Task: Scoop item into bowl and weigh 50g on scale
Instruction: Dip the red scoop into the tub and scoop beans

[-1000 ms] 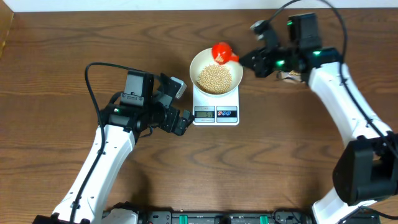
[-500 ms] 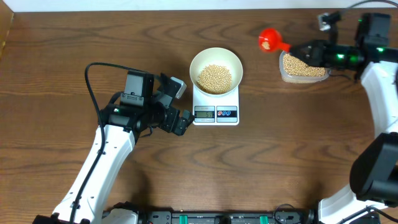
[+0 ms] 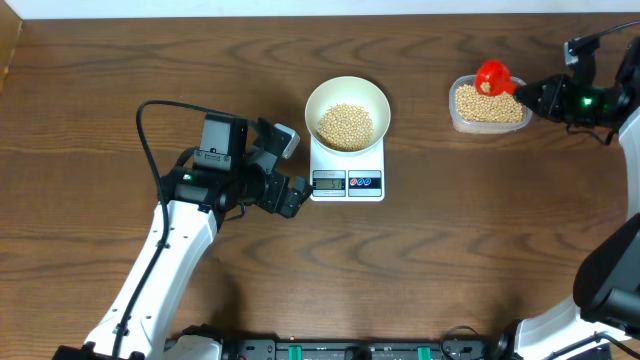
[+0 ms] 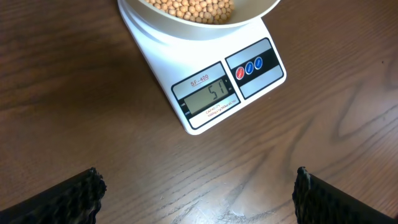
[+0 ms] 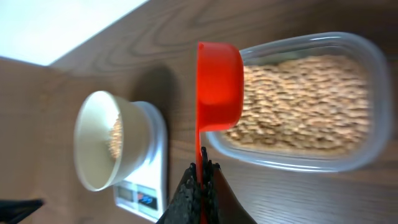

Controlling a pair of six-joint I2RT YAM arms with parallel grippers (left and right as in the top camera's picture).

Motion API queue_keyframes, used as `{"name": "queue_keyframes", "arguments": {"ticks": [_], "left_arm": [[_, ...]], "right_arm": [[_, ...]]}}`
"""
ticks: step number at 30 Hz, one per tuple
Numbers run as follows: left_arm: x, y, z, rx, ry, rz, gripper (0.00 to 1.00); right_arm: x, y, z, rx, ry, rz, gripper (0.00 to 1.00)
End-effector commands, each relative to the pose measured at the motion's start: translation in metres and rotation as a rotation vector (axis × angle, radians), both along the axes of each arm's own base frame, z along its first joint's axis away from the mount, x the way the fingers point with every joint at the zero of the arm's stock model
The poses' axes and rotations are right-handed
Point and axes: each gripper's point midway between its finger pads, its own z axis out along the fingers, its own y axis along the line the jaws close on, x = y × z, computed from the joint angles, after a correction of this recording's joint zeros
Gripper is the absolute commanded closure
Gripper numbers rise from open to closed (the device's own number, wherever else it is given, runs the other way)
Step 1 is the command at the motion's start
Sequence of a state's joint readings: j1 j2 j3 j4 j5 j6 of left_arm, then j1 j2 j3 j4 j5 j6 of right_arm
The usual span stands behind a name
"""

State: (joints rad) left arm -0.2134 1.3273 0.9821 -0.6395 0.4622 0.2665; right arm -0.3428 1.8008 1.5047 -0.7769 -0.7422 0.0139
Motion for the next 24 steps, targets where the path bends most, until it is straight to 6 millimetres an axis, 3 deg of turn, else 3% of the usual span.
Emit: {"name": "queue_keyframes", "arguments": {"ticks": [1,14,24], "left_arm": [[0.004,-0.001,0.009,-0.001,-0.030,-0.005,0.01],[0.004,-0.001,0.009,-0.001,-0.029,-0.005,0.01],[0.004,-0.001,0.009,-0.001,-0.030,-0.005,0.01]], "right_arm": [[0.007,-0.012,0.014,-0.102,-0.051,-0.035,0.99],[0.021,-0.016,0.001,-0.414,-0.092,0.017,0.99],[0.020,-0.001,-0.012,-0.767,-0.046,0.106,0.99]]}}
